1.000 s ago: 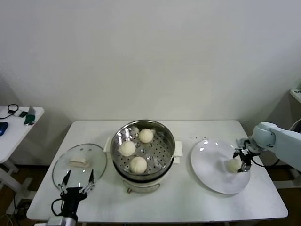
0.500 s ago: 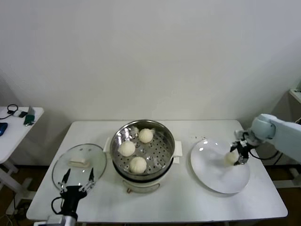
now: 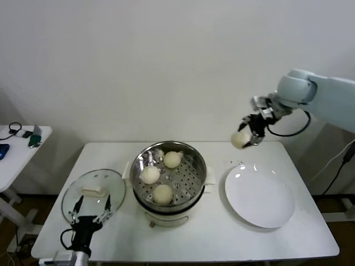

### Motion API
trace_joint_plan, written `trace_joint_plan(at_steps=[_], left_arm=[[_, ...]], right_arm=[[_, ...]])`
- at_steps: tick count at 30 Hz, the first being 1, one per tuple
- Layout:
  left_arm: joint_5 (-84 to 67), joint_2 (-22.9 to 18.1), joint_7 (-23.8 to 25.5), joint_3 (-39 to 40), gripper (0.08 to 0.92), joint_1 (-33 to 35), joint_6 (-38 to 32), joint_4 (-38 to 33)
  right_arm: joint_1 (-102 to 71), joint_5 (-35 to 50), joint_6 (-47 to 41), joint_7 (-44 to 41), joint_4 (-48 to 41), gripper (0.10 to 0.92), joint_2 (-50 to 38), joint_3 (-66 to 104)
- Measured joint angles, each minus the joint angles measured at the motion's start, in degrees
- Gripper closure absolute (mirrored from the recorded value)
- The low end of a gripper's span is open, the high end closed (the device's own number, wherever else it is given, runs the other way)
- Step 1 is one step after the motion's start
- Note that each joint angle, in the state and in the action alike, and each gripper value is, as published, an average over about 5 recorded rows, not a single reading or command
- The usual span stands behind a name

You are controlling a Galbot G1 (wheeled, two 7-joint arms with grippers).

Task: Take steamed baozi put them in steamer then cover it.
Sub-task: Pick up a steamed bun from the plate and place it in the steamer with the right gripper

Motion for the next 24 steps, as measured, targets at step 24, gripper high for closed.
trace_joint_plan(at_steps=[24], left_arm=[[-1.4, 0.5, 0.0, -1.2, 0.177, -0.6, 0.0, 0.3]], right_arm=[[-8.3, 3.5, -8.5, 8.1, 6.2, 0.338, 16.8, 0.8]])
